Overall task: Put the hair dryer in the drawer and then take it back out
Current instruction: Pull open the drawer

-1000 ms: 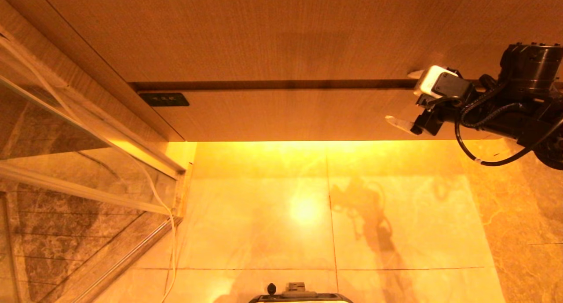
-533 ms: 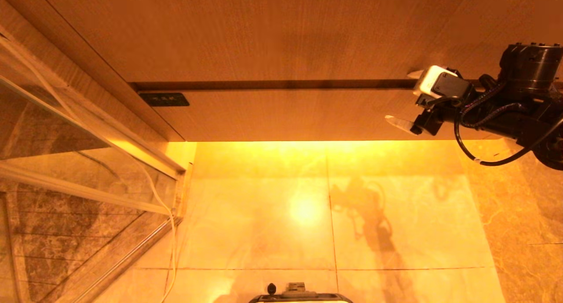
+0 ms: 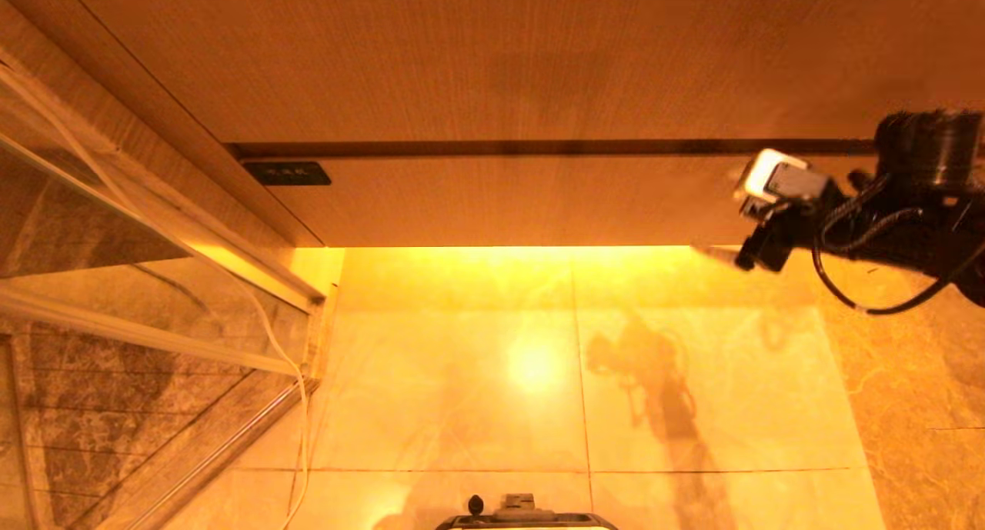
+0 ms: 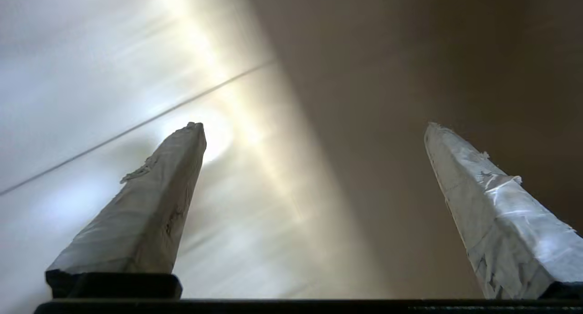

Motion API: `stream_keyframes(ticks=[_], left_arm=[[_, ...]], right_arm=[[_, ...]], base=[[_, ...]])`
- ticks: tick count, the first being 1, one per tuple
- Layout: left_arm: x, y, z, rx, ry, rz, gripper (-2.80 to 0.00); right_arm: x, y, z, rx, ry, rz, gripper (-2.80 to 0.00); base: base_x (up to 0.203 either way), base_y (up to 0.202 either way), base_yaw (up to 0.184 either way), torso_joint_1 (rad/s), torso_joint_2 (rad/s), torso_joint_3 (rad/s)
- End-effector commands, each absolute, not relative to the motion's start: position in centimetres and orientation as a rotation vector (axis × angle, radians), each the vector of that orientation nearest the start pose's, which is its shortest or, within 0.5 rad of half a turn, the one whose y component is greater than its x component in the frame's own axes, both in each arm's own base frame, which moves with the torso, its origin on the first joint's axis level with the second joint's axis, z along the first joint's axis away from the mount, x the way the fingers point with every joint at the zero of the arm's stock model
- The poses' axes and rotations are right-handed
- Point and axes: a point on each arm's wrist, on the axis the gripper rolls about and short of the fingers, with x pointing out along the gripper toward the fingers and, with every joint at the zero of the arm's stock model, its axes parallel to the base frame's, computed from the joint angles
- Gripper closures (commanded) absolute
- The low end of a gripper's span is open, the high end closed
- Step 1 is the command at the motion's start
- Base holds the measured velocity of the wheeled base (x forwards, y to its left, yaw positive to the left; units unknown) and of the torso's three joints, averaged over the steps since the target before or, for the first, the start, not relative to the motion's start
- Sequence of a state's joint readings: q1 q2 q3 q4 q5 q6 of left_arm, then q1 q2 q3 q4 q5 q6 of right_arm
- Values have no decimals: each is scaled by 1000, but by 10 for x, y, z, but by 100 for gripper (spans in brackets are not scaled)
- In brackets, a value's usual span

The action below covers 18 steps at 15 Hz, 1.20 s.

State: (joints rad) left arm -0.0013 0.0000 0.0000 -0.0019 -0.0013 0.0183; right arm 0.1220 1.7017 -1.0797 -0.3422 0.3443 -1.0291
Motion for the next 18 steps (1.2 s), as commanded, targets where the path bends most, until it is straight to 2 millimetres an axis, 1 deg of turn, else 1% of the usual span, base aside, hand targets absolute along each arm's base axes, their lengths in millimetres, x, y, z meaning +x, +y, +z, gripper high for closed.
stream_keyframes(ticks=[1,2,18], left_arm=[[-23,0,75,18,0,-2,0],[-23,0,75,18,0,-2,0],[-23,0,75,18,0,-2,0]], right_arm=[[276,51,189,-885,355,835,-280],[265,53,184,-864,395,893,-280],[265,54,184,-863,395,895,-280]], base=[[0,0,0,0,0,0],[0,0,0,0,0,0],[0,0,0,0,0,0]])
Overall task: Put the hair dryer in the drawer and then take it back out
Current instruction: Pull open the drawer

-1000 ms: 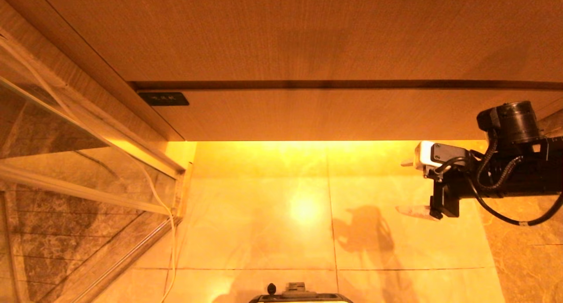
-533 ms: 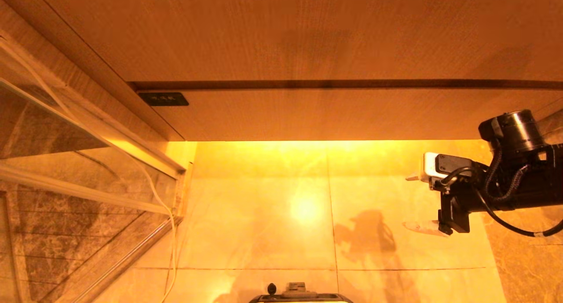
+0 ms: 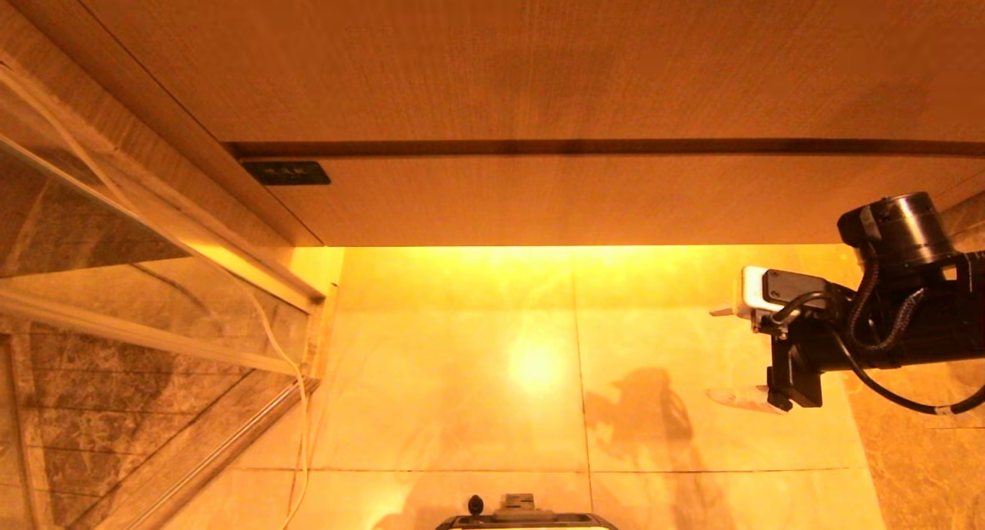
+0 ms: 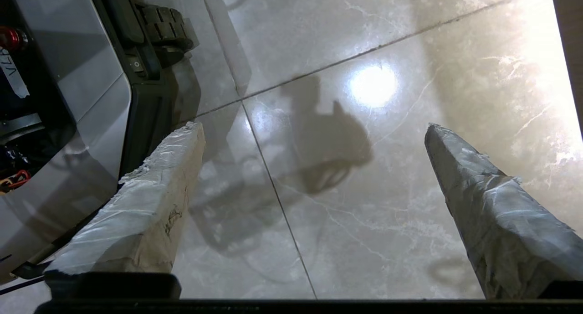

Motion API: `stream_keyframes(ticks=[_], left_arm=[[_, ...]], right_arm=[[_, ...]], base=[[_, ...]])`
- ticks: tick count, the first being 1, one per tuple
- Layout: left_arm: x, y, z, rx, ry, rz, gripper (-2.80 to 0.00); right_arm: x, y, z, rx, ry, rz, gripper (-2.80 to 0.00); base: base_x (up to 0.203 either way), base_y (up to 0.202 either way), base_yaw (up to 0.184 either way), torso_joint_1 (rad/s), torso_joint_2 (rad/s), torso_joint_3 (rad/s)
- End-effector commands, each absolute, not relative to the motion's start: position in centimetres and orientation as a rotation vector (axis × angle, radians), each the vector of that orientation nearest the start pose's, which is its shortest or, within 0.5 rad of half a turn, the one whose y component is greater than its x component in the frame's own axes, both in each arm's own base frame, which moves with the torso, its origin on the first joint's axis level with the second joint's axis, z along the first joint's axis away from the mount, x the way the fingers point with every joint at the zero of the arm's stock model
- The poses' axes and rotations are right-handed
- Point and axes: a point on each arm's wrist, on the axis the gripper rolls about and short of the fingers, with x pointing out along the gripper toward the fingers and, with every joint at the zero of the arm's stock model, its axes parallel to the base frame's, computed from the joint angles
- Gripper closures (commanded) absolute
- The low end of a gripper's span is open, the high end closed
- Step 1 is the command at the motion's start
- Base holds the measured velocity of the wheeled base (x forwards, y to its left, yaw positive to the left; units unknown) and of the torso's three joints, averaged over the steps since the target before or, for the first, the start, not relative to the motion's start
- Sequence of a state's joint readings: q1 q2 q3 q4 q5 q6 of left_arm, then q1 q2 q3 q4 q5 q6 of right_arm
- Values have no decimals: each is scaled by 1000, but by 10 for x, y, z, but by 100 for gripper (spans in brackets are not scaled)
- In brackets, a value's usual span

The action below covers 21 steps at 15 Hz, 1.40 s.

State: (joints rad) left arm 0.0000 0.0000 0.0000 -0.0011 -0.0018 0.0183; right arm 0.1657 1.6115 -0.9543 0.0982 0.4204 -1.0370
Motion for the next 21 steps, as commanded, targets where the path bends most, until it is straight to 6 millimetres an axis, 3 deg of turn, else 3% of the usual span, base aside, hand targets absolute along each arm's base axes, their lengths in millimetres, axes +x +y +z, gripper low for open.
stream_keyframes(ticks=[1,5,21], left_arm=[[-23,0,75,18,0,-2,0],[-23,0,75,18,0,-2,0],[-23,0,75,18,0,-2,0]], right_arm=[[268,57,185,-873,366,891,-280],[300,80,223,-977,-115,711,-280],[307,87,226,-982,-177,692,-280]], base=[[0,0,0,0,0,0],[0,0,0,0,0,0],[0,0,0,0,0,0]])
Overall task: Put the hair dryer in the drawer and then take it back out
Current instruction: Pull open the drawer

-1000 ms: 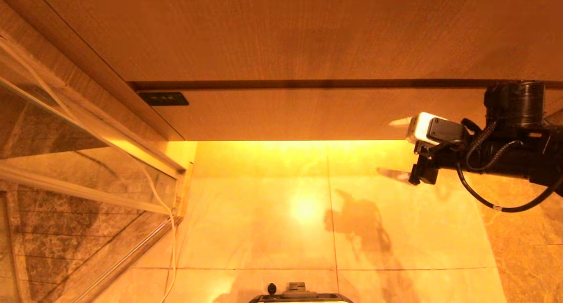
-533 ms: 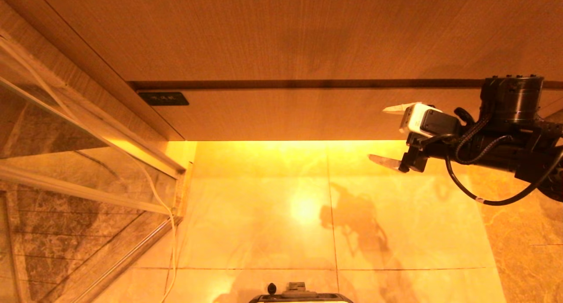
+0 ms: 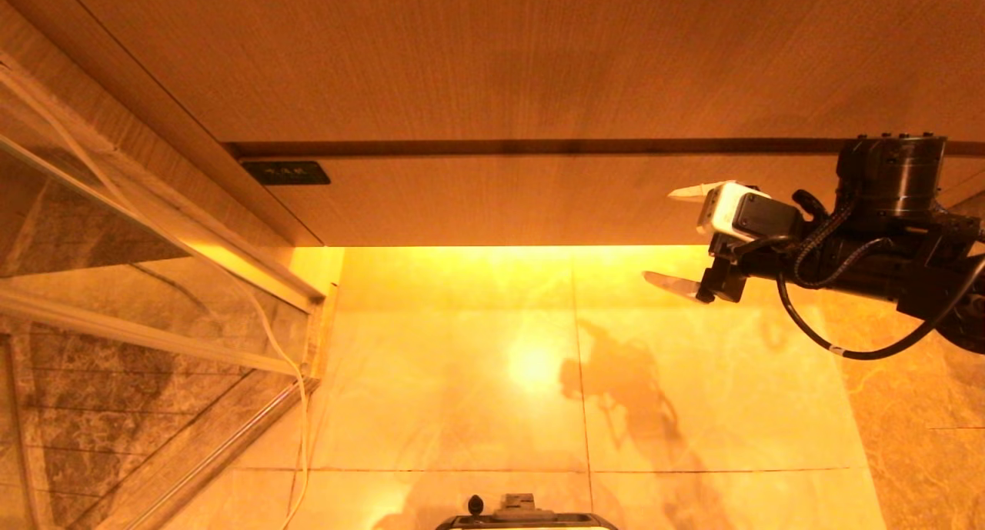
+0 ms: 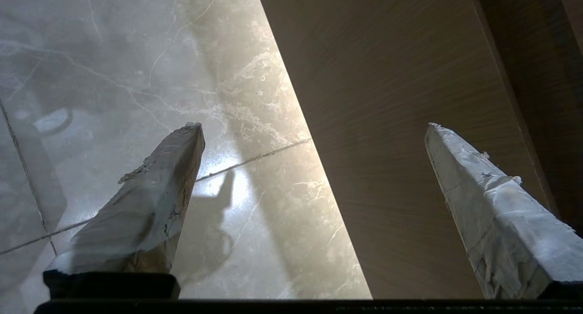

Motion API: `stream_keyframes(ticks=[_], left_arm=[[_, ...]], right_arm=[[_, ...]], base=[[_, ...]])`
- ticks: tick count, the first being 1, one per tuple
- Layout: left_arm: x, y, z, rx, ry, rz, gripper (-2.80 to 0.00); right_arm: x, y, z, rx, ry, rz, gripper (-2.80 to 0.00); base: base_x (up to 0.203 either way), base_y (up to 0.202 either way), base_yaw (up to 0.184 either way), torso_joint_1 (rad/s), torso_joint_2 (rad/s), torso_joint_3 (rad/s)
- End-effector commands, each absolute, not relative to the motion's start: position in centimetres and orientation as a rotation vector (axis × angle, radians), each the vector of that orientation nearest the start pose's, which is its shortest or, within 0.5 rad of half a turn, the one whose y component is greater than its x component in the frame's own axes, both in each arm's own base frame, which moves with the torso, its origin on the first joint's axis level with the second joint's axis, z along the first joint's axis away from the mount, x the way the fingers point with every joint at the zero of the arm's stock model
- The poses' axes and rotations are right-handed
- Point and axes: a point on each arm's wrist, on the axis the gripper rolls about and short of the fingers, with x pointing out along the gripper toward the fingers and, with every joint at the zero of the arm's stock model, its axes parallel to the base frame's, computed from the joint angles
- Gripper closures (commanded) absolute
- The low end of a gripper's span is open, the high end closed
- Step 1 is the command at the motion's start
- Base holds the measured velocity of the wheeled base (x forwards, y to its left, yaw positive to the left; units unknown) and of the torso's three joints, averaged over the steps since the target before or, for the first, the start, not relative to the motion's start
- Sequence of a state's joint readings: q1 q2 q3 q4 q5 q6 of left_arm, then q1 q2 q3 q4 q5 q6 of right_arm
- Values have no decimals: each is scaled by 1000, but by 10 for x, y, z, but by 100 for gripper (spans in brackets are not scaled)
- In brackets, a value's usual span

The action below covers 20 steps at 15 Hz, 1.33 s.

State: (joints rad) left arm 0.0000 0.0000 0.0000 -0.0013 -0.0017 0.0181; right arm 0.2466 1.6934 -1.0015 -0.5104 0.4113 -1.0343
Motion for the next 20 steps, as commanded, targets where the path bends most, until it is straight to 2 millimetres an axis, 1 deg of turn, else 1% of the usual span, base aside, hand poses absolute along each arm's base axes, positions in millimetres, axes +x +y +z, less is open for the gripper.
stream_keyframes(ticks=[1,2,4,5,20], left_arm=[[-23,0,75,18,0,-2,0],[-23,0,75,18,0,-2,0],[-23,0,75,18,0,-2,0],[-23,0,75,18,0,-2,0],[-23,0,75,18,0,-2,0]], right_arm=[[307,87,226,-982,-177,692,-280],[309,87,227,-985,-188,683,-280],[331,92,239,-1001,-298,615,-280],[333,92,241,-1004,-312,605,-280],[333,92,241,-1004,-312,605,-280]], base=[[0,0,0,0,0,0],[0,0,0,0,0,0],[0,0,0,0,0,0],[0,0,0,0,0,0],[0,0,0,0,0,0]])
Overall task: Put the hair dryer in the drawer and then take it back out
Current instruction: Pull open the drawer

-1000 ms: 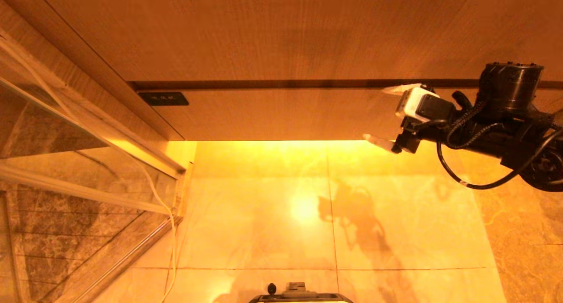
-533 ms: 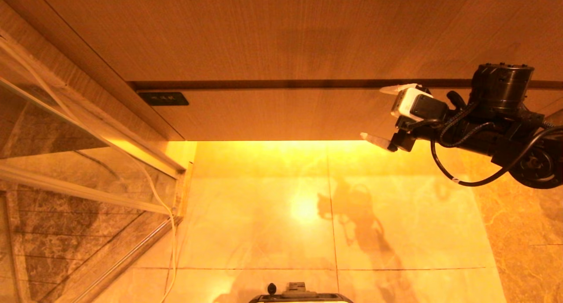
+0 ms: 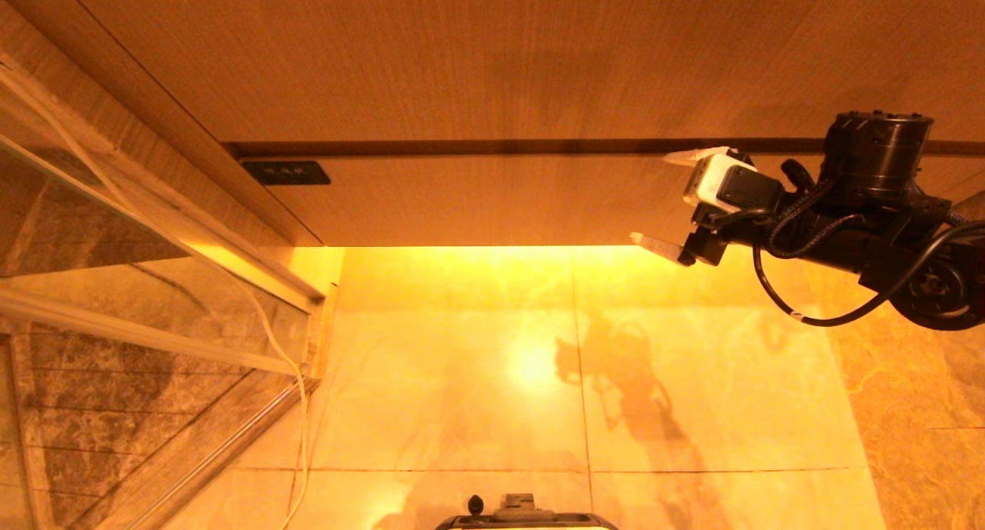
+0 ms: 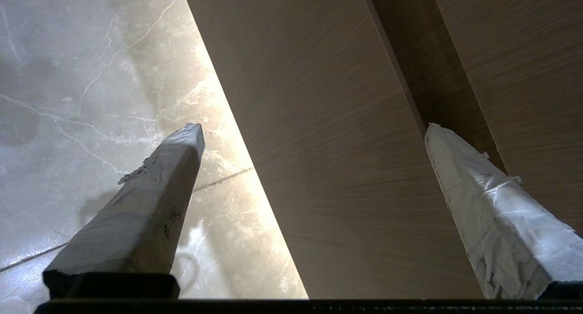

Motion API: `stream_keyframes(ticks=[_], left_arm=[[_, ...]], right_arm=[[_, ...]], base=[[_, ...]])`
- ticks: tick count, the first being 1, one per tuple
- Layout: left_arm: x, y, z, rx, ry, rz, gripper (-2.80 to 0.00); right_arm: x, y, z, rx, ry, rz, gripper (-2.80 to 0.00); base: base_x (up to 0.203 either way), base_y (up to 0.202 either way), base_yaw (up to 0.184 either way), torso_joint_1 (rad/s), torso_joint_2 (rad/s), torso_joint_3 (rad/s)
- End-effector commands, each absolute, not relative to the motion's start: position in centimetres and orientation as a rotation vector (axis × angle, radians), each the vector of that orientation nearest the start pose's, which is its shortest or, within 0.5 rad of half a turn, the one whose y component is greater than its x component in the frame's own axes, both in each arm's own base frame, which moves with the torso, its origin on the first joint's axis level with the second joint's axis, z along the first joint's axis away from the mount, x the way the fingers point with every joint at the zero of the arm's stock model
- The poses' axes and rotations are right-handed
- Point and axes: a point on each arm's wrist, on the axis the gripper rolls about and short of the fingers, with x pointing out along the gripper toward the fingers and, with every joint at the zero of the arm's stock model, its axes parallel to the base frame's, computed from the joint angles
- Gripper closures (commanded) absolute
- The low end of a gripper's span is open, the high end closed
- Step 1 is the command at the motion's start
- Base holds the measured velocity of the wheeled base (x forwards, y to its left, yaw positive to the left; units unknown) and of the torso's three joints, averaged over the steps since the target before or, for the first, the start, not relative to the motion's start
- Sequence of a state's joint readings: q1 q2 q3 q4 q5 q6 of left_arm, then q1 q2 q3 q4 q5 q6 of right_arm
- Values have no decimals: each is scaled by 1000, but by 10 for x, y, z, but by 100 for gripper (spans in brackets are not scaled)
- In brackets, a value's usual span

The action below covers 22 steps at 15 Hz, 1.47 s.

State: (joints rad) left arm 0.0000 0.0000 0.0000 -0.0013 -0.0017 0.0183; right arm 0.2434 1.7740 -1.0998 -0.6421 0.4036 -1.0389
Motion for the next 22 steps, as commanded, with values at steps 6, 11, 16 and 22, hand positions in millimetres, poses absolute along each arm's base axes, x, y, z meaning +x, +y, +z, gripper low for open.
stream_keyframes(ticks=[6,11,16,22], left_arm=[[-23,0,75,18,0,-2,0],[-23,0,75,18,0,-2,0],[-23,0,75,18,0,-2,0],[-23,0,75,18,0,-2,0]], right_arm=[[333,92,241,-1004,-312,605,-280],[333,92,241,-1004,-312,605,-280],[380,75,219,-1064,-243,518,-280],[390,66,218,-1088,-233,479,-280]], base=[[0,0,0,0,0,0],[0,0,0,0,0,0],[0,0,0,0,0,0],[0,0,0,0,0,0]])
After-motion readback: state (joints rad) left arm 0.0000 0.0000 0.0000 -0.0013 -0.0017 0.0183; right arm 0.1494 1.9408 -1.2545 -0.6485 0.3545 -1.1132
